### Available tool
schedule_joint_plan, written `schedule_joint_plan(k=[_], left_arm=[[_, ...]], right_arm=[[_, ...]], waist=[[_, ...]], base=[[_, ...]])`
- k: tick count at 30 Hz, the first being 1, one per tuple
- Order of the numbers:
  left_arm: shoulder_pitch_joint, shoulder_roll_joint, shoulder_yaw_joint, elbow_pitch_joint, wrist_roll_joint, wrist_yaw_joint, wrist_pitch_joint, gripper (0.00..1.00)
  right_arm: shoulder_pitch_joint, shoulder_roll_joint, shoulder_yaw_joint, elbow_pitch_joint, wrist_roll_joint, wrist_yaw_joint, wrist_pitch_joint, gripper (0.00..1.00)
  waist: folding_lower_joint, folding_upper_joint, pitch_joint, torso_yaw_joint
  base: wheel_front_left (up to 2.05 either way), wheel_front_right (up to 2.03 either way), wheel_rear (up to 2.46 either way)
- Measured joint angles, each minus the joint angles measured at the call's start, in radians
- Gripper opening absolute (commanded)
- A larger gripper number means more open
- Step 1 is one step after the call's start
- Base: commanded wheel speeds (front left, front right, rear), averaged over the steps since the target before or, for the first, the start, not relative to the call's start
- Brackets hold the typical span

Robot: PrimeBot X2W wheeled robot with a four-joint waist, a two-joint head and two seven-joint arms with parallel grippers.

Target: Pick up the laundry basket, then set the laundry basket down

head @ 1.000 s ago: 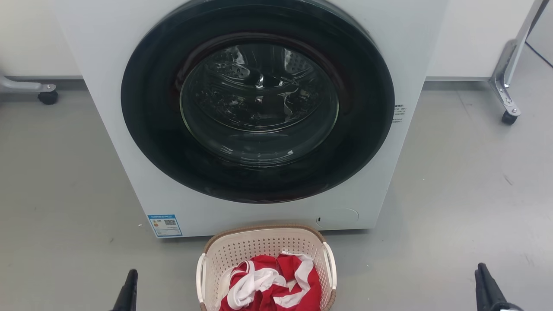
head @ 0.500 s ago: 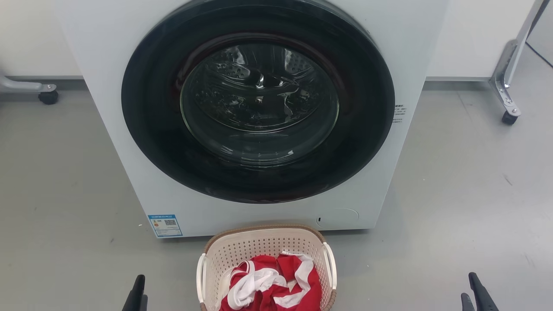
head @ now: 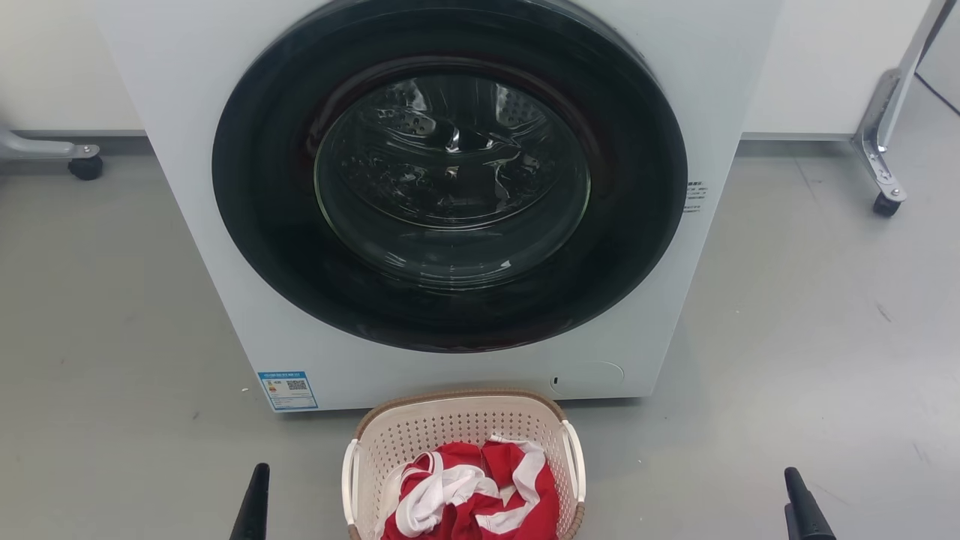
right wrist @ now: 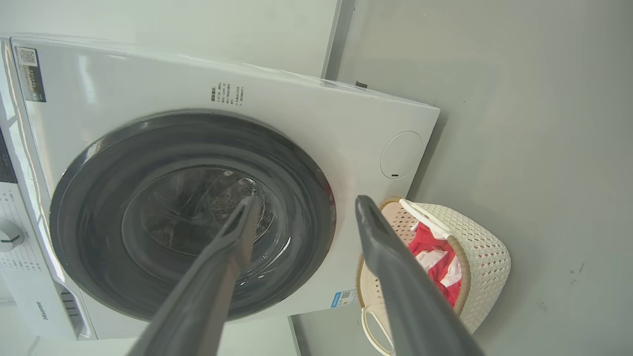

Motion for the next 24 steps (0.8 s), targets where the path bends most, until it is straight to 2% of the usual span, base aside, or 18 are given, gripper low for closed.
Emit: schedule_joint_plan(k=[24], left_arm=[[0.015,0.030,-0.096,-0.049,0.381,0.061,-0.087,1.00]], right_arm=[[-0.001,-0.016,0.129,-0.030,-0.357,-0.057,-0.085,1.00]], waist=[[0.0000,0.0001,0.002,0.002]], base=[[0.00,0.00,0.00]])
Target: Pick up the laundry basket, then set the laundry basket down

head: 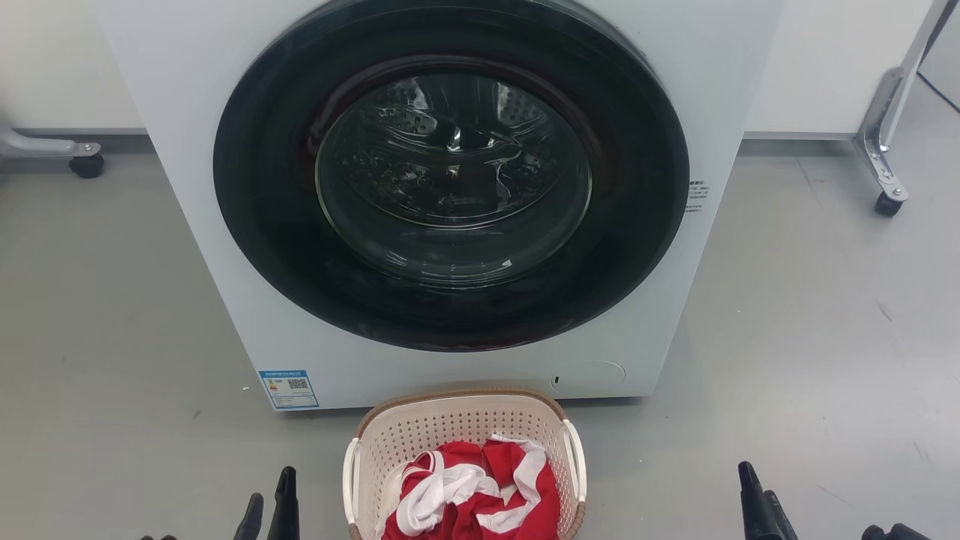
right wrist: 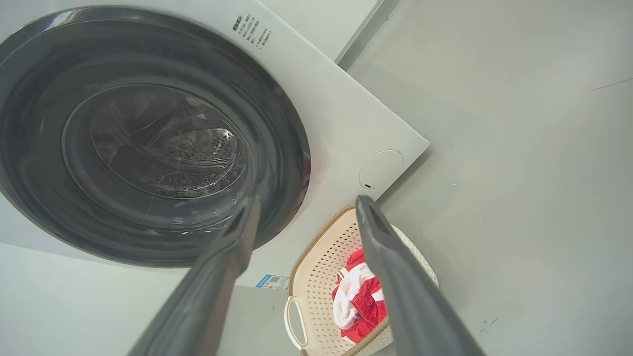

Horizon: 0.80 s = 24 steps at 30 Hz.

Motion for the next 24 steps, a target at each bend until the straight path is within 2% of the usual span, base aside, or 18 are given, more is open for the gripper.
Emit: schedule_joint_plan(k=[16,24], left_arm=[[0.032,0.015,-0.042,-0.007,0.284,0.045,-0.062,1.00],[0.047,0.016,-0.051,-0.016,0.388,0.065,-0.089,1.00]], right_arm=[[0.006,-0.005,0.071,-0.020,-0.249,-0.044,-0.062,1.00],[0.009,-0.006,0.101,-0.029,-0.360,-0.063,-0.092,1.00]], waist=[[-0.0001,0.0000,-0.003,0.004],[0.0000,0.0000,-0.001,0.005]], base=[[0.00,0.00,0.00],[0.00,0.00,0.00]])
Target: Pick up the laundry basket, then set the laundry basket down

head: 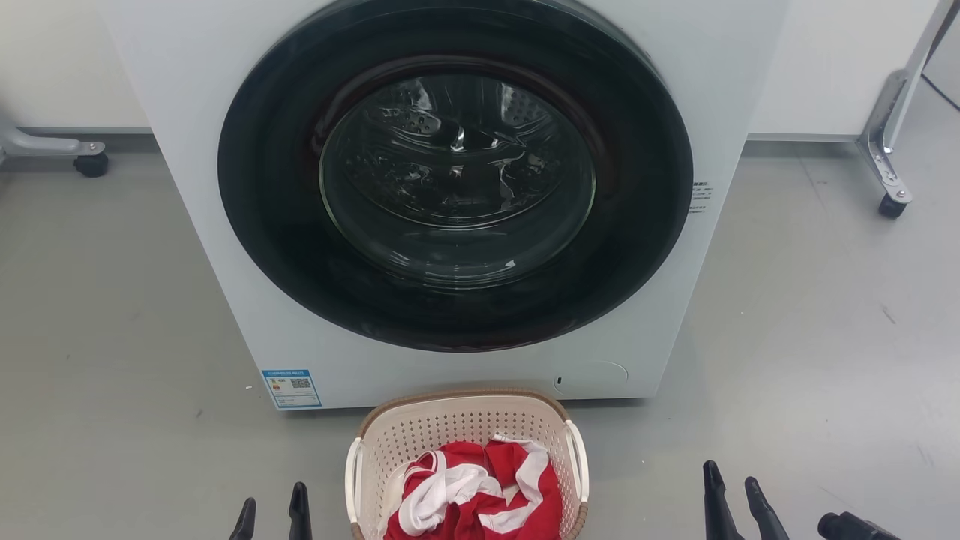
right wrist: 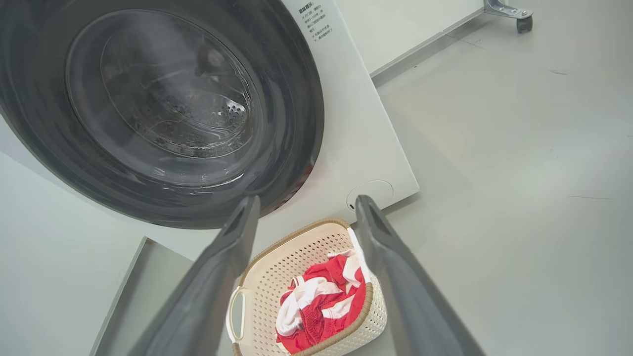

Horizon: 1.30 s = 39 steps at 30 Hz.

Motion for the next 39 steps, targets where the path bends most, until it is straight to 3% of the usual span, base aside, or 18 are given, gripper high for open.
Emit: schedule_joint_plan(k=[25,39], left_arm=[[0.002,0.000,-0.079,-0.031,0.343,0.060,-0.096,1.00],[0.002,-0.001,-0.078,-0.030,0.356,0.065,-0.097,1.00]], right_arm=[[0.005,-0.003,0.091,-0.042,-0.313,-0.056,-0.092,1.00],[0.005,-0.003,0.090,-0.045,-0.322,-0.057,-0.093,1.00]], waist=[[0.0000,0.0000,0.020,0.003],[0.0000,0.0000,0.032,0.002]], base=[[0.00,0.00,0.00],[0.00,0.00,0.00]])
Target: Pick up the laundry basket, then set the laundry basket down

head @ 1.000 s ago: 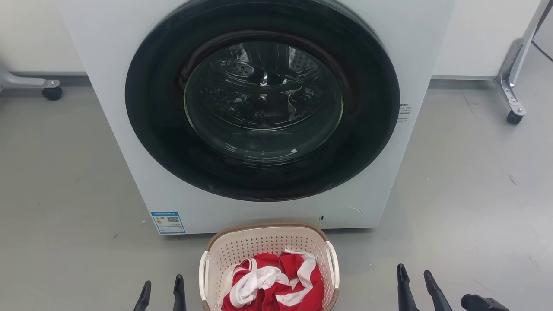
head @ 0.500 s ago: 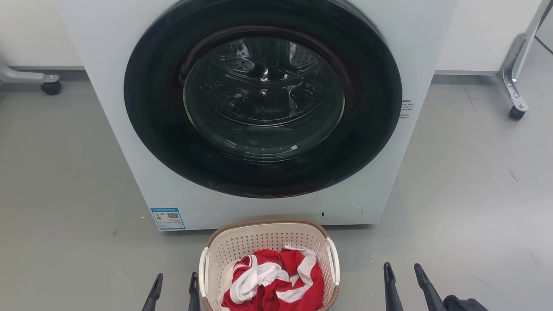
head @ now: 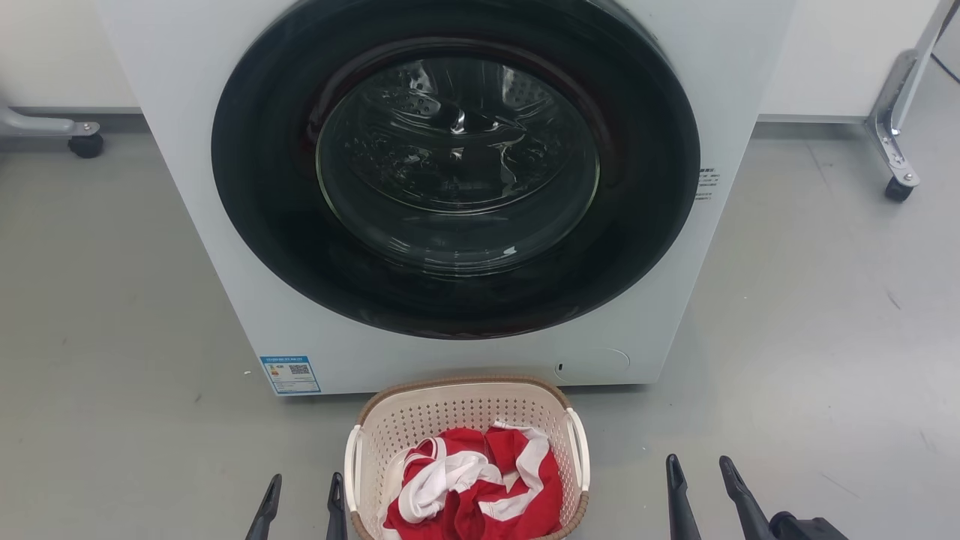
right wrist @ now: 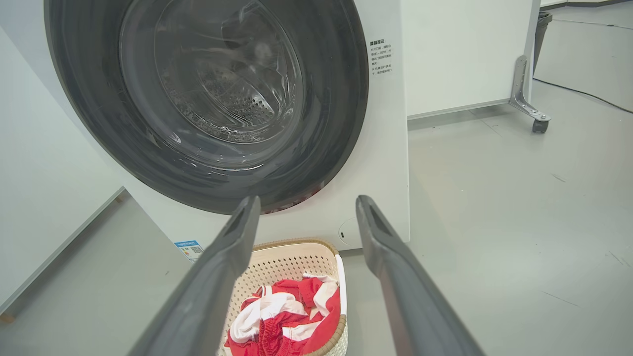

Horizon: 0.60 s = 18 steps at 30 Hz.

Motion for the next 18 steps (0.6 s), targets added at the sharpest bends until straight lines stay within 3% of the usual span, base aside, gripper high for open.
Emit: schedule_joint_plan(k=[18], left_arm=[[-0.001,-0.004,0.003,0.005,0.000,0.000,0.000,1.00]], right_arm=[[0.000,0.000,-0.004,0.005,0.000,0.001,0.000,1.00]], waist=[[0.0000,0.0000,0.003,0.001]], base=[[0.00,0.00,0.00]])
